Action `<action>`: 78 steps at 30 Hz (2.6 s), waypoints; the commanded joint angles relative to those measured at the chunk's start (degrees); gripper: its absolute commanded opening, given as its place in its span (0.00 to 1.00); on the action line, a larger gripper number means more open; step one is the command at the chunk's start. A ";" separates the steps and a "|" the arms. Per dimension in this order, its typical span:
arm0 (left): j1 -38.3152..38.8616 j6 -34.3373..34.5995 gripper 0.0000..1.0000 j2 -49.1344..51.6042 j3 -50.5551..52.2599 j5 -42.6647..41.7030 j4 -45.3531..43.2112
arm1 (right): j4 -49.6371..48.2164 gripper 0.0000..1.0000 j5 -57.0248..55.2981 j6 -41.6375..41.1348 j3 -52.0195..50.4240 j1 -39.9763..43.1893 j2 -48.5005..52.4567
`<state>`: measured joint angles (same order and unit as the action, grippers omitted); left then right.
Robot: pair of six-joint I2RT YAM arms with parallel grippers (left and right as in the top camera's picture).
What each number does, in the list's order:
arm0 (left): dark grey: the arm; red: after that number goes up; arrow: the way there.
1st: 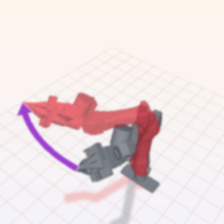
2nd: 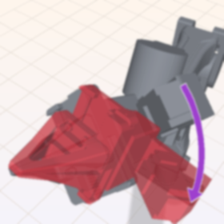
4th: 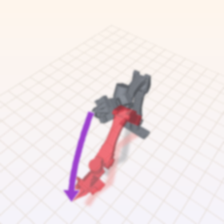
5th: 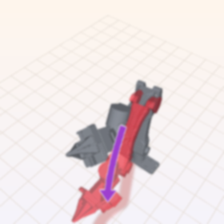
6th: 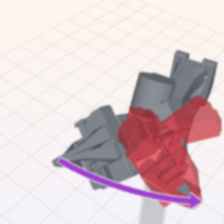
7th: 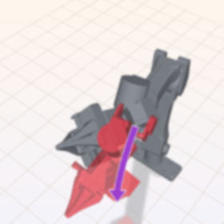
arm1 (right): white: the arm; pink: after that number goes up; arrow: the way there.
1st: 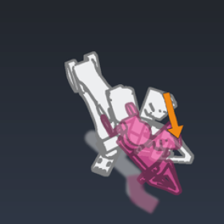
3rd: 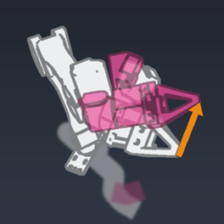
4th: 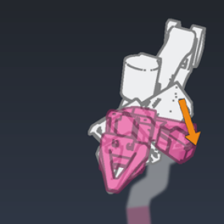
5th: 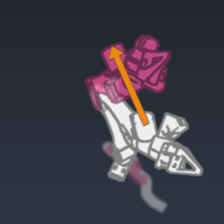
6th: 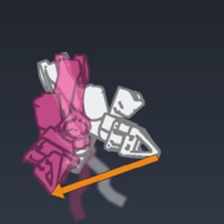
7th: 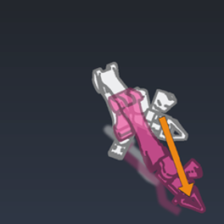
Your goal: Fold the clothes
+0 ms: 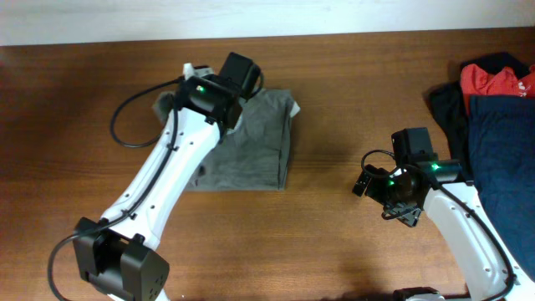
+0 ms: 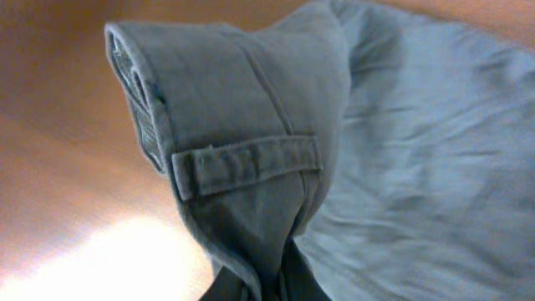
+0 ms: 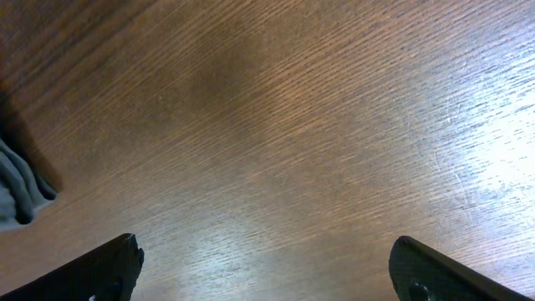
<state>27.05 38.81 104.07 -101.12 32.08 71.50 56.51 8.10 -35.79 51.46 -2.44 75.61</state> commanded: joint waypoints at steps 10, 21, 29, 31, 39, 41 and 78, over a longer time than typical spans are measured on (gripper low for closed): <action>3.21 0.37 0.13 6.08 -1.25 -8.00 -11.58 | -0.04 0.99 0.31 -0.28 -0.17 0.22 0.02; 8.92 0.20 0.16 13.27 -1.25 -13.03 -17.79 | -0.04 0.99 0.31 -0.28 -0.17 0.22 0.02; 12.46 0.17 0.39 13.42 -1.25 -12.85 -19.65 | -0.04 0.99 0.31 -0.28 -0.17 0.22 0.02; 12.46 -0.22 0.68 13.42 -1.25 -12.85 -19.98 | -0.04 0.99 0.31 -0.28 -0.17 0.22 0.02; 12.11 -11.15 0.93 12.07 -8.50 -11.56 -15.19 | -0.04 0.99 0.31 -0.28 -0.17 0.22 0.02; 10.64 -11.34 0.94 10.95 -13.20 -10.73 -11.87 | -0.04 0.99 0.31 -0.28 -0.17 0.22 0.02; -6.97 -7.98 0.99 27.54 -15.93 -50.99 -7.19 | -0.04 0.99 0.31 -0.28 -0.17 0.22 0.02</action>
<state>20.12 30.04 130.43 -116.79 -17.85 64.66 56.51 8.10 -35.79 51.46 -2.44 75.61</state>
